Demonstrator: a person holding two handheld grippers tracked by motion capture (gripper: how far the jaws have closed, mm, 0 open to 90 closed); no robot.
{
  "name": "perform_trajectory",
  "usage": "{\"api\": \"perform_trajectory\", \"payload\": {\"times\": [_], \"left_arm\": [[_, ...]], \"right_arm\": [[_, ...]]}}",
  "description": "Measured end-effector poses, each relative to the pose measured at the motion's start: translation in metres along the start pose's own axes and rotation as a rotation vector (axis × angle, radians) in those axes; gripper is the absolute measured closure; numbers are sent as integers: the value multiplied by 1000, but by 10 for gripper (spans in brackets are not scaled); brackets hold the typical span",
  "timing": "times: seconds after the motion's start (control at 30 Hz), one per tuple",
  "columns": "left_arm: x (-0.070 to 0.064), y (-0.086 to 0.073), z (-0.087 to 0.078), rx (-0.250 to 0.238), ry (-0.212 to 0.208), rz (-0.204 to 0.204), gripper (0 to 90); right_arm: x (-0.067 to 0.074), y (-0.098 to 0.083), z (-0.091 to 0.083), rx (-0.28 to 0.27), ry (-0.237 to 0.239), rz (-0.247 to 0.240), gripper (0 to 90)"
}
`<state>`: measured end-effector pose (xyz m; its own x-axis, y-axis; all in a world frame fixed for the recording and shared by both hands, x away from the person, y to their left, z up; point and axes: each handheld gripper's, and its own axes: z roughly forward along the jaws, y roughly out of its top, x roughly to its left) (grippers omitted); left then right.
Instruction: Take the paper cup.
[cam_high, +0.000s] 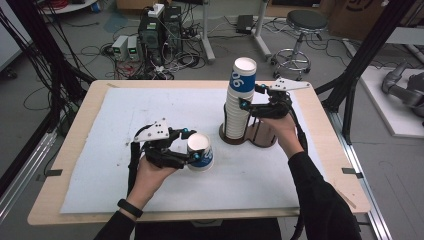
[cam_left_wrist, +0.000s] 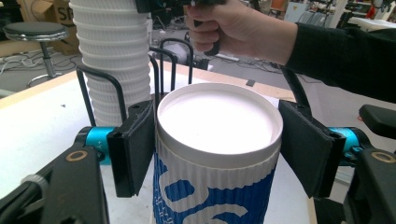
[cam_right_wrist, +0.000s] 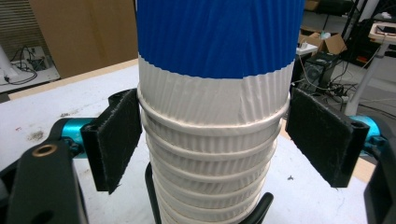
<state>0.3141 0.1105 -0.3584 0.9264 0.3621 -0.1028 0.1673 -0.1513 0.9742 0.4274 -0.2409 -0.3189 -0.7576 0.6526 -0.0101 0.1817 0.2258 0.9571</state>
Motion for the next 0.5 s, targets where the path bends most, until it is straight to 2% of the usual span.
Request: {"api": "perform_trajectory", "payload": {"times": [0.5], "left_arm": [[-1, -5, 2, -4, -20, 0, 301]], "right_arm": [[0, 0, -3, -2, -5, 7, 190]]}}
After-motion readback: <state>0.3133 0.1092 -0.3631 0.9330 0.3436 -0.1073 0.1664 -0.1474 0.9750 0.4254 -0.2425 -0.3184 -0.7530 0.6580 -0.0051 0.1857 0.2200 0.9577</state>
